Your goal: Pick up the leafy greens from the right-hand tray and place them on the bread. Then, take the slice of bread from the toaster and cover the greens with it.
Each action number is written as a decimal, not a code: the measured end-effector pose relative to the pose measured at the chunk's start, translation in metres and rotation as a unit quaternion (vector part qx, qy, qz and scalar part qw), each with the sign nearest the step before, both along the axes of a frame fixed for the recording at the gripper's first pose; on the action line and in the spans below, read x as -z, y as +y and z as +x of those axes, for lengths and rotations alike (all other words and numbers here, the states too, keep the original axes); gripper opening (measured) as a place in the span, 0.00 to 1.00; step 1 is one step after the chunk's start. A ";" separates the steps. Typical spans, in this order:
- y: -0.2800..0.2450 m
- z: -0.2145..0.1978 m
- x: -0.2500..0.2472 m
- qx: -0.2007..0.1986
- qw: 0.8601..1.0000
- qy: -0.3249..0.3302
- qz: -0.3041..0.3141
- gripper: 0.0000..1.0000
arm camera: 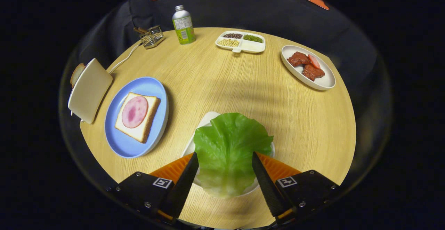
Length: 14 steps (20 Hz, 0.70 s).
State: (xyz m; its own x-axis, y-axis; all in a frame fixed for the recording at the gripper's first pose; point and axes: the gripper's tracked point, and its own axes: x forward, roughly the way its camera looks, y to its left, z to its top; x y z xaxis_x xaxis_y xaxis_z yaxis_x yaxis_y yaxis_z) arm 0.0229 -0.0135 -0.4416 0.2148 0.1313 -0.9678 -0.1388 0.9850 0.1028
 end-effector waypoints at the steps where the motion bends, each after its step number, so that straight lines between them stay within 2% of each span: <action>1: -0.001 -0.001 0.003 -0.001 1.000 0.004 -0.005 0.94; 3: 0.001 -0.002 0.007 0.000 1.000 0.010 -0.011 0.94; 5: 0.002 -0.005 0.013 0.003 1.000 0.021 -0.011 0.89; 9: -0.002 -0.001 0.014 0.031 0.999 0.018 -0.009 0.76; 12: -0.011 0.000 0.015 0.064 0.998 0.019 -0.012 0.44; 13: -0.013 0.001 0.016 0.077 0.997 0.019 -0.011 0.37; 14: -0.012 0.002 0.014 0.090 0.996 0.018 0.001 0.21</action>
State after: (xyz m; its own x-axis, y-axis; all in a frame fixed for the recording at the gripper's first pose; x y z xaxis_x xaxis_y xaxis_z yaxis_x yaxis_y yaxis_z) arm 0.0253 -0.0250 -0.4558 0.1993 0.0969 -0.9751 0.0431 0.9933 0.1075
